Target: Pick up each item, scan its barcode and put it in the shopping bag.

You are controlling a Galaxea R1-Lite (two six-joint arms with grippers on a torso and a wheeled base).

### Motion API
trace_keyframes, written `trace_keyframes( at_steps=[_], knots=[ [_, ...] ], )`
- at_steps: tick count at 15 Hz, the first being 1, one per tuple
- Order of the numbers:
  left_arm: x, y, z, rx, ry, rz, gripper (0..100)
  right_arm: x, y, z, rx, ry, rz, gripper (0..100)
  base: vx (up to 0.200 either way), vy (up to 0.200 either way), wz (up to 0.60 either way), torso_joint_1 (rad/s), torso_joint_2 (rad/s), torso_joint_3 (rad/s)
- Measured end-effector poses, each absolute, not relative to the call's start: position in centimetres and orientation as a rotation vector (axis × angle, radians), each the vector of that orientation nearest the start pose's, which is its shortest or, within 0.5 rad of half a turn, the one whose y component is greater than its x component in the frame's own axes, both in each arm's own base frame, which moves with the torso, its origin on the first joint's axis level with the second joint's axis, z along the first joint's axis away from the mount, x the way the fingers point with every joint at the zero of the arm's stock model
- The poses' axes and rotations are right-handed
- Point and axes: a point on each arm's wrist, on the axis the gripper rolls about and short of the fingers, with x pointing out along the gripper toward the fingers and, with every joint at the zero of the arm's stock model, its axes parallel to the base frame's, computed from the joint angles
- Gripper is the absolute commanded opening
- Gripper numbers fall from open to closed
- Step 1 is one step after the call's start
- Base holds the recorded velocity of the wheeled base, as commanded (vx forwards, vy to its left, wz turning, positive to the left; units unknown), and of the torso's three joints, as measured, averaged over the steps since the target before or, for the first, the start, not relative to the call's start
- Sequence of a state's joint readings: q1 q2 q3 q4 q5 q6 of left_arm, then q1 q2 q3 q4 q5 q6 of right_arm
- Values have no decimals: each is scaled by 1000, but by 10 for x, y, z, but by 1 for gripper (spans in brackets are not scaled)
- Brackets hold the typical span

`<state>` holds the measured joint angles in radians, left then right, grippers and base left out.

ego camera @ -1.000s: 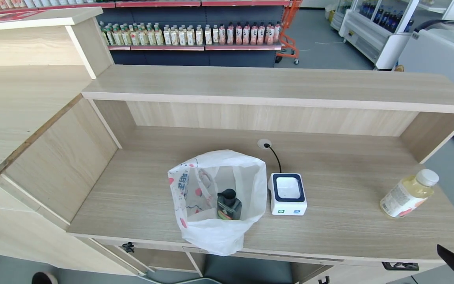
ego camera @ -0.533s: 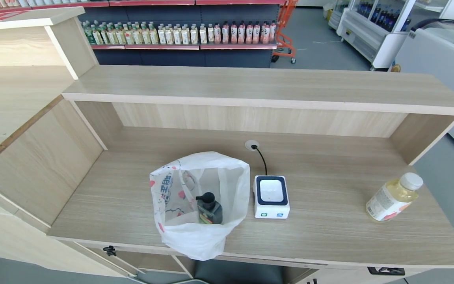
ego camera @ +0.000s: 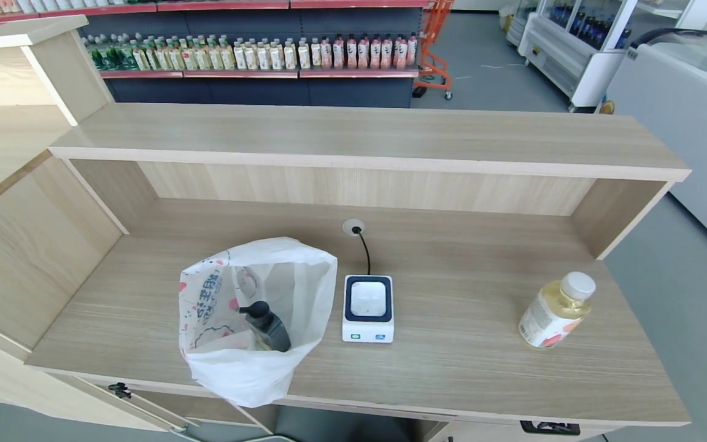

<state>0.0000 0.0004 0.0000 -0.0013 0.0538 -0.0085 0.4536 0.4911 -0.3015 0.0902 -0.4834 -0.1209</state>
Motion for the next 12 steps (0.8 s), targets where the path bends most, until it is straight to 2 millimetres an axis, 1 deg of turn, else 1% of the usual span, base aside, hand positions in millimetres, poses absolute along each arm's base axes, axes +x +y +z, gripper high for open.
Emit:
trace_keyframes(
  at_steps=[3,5,9,12],
  knots=[
    [-23,1,76,-9,-2,53,100,18,-2,150,-244,256,-2,100,0,-200,0,2,5,2],
    [-23,1,76,-9,-1,53,100,17,-2,147,-225,253,42,100,0,-200,0,0,2,-2],
    [-23,1,76,-6,-2,53,100,14,0,147,-168,235,175,100,0,0,0,0,0,0],
    [-23,1,76,-6,-1,53,100,13,-1,137,-176,265,181,100,0,0,0,0,0,0]
  ],
)
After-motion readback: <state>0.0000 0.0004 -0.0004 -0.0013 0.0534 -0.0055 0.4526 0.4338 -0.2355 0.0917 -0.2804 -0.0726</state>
